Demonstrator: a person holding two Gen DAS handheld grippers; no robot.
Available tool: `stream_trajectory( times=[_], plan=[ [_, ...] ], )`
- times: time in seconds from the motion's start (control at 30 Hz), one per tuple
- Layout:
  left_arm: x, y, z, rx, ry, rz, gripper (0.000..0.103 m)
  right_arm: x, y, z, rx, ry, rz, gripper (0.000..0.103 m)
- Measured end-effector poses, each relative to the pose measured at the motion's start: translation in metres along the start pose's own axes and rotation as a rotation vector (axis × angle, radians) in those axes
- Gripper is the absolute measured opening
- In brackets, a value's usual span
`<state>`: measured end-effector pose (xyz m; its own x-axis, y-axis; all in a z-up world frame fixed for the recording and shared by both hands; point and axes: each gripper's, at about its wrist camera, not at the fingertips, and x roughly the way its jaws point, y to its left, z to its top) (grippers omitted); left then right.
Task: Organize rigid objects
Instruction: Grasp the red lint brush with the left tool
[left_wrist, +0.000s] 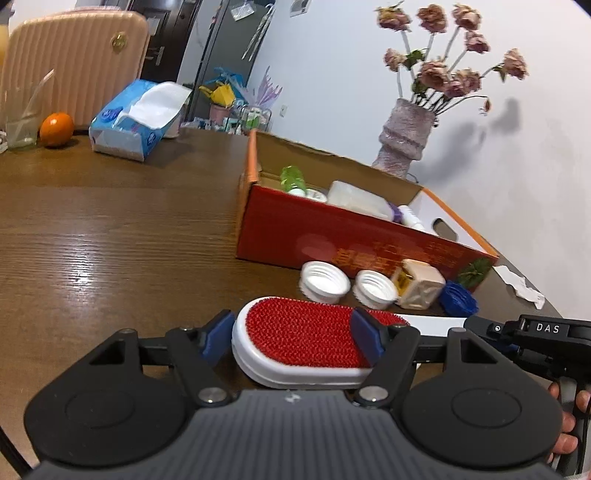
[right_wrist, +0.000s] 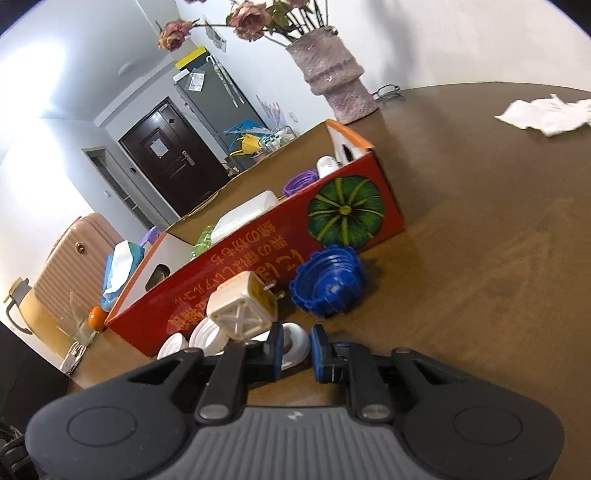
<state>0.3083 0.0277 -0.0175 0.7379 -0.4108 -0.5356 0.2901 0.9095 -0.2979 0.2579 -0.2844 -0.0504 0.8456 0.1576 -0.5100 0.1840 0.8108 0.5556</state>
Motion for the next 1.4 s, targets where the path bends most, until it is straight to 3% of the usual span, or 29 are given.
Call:
stream_trajectory(
  times=[0.37, 0.77, 0.93, 1.4],
  plan=[
    [-0.080, -0.048, -0.022, 0.076, -0.095, -0.031, 0.069, -0.092, -0.004, -0.019, -0.017, -0.107, 0.021, 0.016],
    [-0.169, -0.063, -0.053, 0.083, -0.202, -0.044, 0.069, -0.175, 0.017, -0.050, -0.071, -0.215, 0.069, 0.016],
    [-0.173, -0.069, -0.053, 0.089, -0.218, -0.077, 0.069, -0.191, 0.019, -0.051, -0.092, -0.251, 0.047, 0.016],
    [-0.162, -0.072, -0.044, 0.108, -0.207, -0.075, 0.069, -0.185, 0.014, -0.052, -0.087, -0.255, 0.032, 0.016]
  ],
)
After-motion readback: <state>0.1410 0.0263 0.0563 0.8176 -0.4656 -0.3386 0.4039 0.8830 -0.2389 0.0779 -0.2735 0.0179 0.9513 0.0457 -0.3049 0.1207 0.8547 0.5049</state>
